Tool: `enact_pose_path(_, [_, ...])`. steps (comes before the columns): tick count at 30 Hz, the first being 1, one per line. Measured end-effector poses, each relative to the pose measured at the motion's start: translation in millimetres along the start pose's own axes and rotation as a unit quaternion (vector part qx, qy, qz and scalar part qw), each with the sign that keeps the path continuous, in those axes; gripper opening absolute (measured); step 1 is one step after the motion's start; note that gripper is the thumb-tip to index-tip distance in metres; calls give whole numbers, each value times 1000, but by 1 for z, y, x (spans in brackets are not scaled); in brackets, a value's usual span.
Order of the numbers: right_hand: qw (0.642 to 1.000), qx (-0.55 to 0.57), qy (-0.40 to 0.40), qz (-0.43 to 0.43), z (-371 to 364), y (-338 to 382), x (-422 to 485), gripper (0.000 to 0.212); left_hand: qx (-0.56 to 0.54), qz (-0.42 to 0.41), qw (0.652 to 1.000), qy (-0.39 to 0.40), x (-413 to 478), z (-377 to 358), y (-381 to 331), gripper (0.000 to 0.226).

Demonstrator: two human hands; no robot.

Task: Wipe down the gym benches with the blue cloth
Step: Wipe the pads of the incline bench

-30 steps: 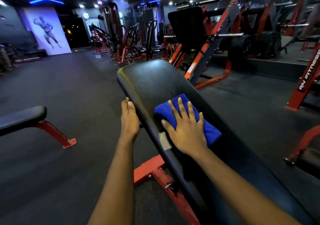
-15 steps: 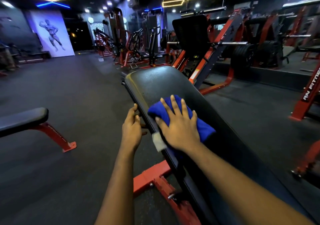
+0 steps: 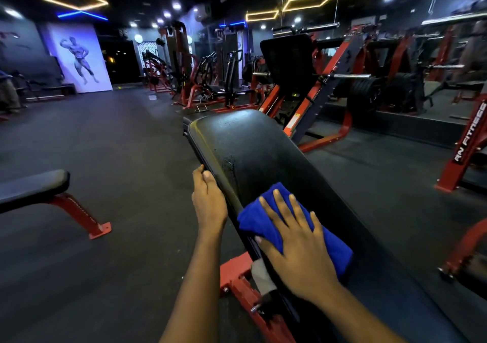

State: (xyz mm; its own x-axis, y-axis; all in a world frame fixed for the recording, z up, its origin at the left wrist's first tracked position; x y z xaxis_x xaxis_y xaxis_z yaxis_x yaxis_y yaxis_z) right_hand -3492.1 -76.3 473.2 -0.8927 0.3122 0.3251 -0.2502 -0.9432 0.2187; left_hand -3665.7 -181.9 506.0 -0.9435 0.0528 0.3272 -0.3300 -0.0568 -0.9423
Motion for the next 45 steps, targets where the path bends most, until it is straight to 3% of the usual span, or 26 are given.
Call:
enact_pose_path(6, [997,36,-51,-36,8,-35,90,70,4,37,999,-30,-8,-20,-8,54])
enact_pose_path(11, [995,66,-26,-72,23,-69,153,65,6,63,998,-18,-15,-23,-9,55])
enact_pose_path(21, [989,54,-12,-140,6,-96,58,66,-26,47,998,-34,-20,-24,-8,54])
enact_pose_path(26, [986,53,-21,-158,11,-89,117,65,-31,39,998,-48,-17,-25,-4,52])
enact_pose_path(32, [986,94,-8,-140,32,-75,220,66,-29,38,998,-45,-18,-25,-5,52])
enact_pose_path(40, [998,22,-39,-45,15,-60,150,66,-34,36,997,-59,-13,-25,-1,50])
enact_pose_path(45, [996,41,-31,-73,20,-54,199,65,-34,37,997,-57,-13,-24,-2,49])
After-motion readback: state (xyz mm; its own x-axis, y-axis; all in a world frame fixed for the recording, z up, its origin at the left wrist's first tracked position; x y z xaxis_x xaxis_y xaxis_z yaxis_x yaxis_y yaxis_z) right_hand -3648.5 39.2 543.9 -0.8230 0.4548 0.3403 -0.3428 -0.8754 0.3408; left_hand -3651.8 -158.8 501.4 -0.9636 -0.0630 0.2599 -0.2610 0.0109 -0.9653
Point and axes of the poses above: each hand's wrist, its own x-axis towards the middle knuckle, its own z-axis out of the back of the hand, y = z × x, the point moved 4 cm from there along x, towards the middle knuckle, and after that the axes turned 2 degrees about y, right-handed, at the moved point
